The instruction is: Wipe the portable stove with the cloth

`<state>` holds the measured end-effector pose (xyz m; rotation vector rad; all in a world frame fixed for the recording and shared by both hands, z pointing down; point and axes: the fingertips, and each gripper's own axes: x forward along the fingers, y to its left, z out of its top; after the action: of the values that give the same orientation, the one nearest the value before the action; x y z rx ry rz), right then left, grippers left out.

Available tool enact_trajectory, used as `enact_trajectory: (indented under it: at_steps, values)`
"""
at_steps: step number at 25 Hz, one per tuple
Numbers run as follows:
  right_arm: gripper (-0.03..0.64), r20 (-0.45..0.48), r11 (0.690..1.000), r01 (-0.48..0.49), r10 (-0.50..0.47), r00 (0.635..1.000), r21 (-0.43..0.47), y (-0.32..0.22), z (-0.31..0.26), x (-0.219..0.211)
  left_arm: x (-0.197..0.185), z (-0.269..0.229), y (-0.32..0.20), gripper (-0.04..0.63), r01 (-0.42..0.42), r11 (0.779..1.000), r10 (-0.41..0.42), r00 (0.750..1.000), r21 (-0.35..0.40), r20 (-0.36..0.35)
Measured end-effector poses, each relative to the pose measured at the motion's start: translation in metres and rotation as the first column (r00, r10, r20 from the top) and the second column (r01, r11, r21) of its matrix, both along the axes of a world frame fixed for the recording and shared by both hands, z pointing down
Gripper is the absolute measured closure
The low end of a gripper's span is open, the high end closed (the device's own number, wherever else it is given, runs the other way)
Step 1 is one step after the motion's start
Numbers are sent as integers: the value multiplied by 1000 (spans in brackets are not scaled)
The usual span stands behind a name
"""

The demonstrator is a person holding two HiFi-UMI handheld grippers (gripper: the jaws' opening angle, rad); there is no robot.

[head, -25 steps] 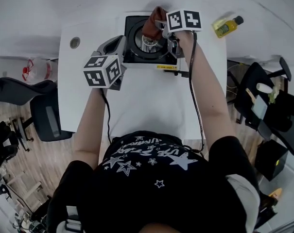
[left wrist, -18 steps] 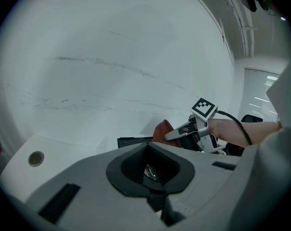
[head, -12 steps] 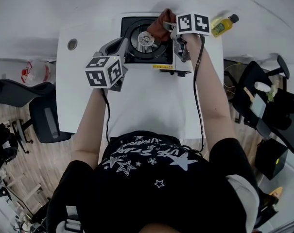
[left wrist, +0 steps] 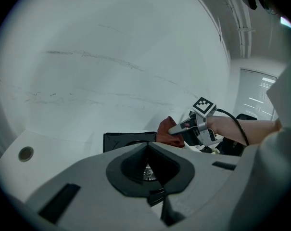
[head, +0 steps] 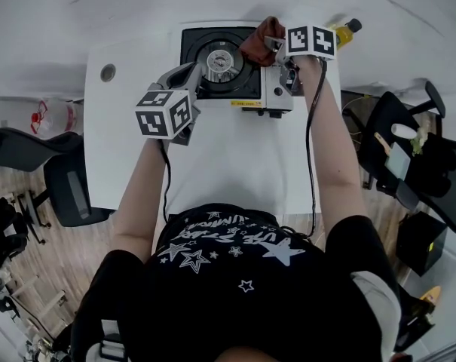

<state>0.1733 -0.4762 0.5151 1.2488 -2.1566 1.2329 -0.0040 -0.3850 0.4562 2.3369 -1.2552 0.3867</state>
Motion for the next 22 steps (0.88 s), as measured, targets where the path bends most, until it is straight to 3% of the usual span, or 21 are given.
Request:
enact_trajectory:
  at_steps: [22]
  values:
    - [557,-3,993,-120,120,993,-12,13,-3,61,8,-4,3,588,-23,1000,23,1000,-2,-19]
